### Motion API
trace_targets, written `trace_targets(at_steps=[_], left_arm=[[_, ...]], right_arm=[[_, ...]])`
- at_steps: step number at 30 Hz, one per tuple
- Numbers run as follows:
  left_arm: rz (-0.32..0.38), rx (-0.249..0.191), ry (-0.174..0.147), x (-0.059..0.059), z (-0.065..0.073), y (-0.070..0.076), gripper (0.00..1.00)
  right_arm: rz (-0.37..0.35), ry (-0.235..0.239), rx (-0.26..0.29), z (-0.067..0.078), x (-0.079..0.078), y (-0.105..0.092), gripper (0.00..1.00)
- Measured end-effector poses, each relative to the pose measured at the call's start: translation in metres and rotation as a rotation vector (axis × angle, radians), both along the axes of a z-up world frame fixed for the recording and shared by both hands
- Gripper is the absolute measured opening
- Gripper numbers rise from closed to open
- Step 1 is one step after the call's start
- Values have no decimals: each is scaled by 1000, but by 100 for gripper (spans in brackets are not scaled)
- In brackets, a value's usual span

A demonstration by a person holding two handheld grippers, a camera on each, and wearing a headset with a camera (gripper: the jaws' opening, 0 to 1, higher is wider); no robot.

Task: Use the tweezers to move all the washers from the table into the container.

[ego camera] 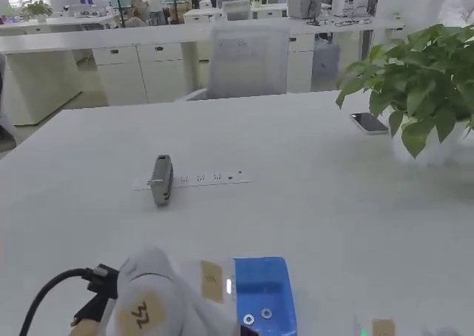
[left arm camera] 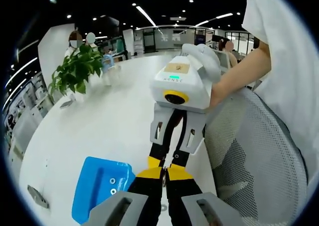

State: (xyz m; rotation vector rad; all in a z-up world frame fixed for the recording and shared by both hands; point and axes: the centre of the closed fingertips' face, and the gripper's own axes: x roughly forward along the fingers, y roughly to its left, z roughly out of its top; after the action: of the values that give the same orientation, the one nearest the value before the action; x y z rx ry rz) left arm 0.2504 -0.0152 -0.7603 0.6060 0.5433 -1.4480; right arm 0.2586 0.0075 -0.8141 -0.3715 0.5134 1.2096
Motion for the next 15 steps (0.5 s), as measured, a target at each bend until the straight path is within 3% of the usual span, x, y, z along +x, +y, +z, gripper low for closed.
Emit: trace_targets(at_steps=[4, 6, 8, 9, 12, 15], left_arm=[[37, -16, 13, 5, 1, 0, 0], [91, -18, 65, 6, -2, 2, 0], [123, -21, 49, 11, -3, 4, 2], [138, -38, 46, 12, -2, 4, 5], [236, -148, 125, 13, 11, 6, 10], [323, -238, 140, 14, 22, 15, 14]], right_arm=[[-25, 54, 26, -1, 3, 0, 5], [-47, 93, 33, -3, 3, -1, 5], [-62, 105, 45, -2, 5, -1, 5], [-66, 106, 44, -2, 5, -1, 5], [-95, 120, 51, -2, 6, -2, 4], [-158, 165, 87, -2, 11, -6, 4]])
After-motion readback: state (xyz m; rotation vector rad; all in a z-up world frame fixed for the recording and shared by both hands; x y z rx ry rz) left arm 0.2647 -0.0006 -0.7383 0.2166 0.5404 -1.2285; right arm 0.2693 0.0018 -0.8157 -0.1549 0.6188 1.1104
